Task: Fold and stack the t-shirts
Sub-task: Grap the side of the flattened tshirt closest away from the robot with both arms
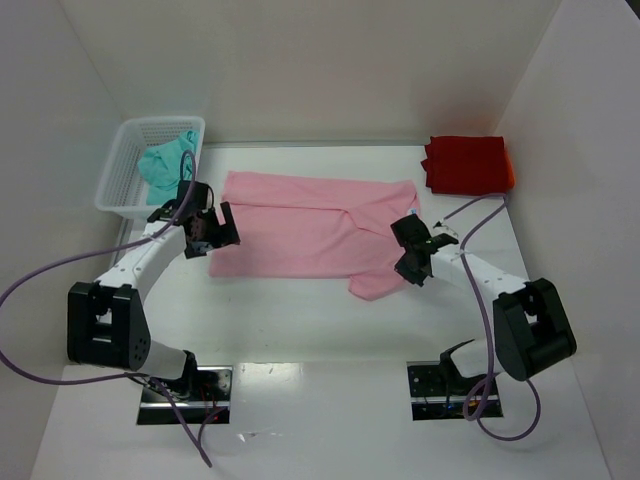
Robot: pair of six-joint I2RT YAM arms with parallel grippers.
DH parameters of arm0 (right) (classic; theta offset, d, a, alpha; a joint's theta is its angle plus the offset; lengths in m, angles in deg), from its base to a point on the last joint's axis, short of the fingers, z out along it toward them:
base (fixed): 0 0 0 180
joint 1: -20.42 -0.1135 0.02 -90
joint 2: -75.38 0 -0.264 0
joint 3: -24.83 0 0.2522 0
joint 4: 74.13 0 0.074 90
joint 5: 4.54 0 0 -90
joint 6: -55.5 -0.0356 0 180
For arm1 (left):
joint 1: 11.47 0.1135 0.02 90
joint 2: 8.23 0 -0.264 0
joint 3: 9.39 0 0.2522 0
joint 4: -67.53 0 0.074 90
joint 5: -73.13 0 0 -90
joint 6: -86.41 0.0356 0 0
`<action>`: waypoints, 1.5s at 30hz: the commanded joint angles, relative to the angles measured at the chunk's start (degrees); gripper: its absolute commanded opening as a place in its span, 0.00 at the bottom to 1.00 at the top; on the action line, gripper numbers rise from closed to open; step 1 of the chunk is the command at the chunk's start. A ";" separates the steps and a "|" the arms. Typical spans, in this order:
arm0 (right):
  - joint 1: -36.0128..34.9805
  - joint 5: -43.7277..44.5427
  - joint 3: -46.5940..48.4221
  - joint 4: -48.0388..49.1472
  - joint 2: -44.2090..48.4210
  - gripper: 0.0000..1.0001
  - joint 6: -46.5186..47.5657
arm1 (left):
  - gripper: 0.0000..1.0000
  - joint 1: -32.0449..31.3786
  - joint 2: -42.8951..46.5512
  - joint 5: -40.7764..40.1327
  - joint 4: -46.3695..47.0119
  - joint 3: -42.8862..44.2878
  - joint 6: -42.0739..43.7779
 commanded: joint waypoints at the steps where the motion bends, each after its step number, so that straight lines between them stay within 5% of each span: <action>1: 2.52 3.74 1.56 2.24 4.31 0.05 1.95 | 0.99 1.56 2.06 -0.05 -0.62 -1.46 -2.27; 7: 3.85 2.52 1.56 5.58 4.23 0.09 4.33 | 0.99 1.56 2.06 1.10 0.00 -2.60 -2.89; 11: 4.37 0.06 1.56 6.29 1.42 0.49 5.47 | 0.99 1.56 1.53 2.15 0.53 -3.13 -2.36; 16: 4.37 -1.70 0.08 4.01 2.90 0.70 4.86 | 0.99 1.56 1.00 3.29 0.00 -3.13 -1.75; 31: 3.85 -6.09 -4.94 2.24 5.90 0.70 3.54 | 0.94 1.56 -1.10 2.33 -0.97 -7.00 -12.37; 45: 3.32 -4.25 -5.47 3.91 3.79 0.69 2.39 | 0.85 1.56 -4.17 -3.74 1.32 -8.75 -13.43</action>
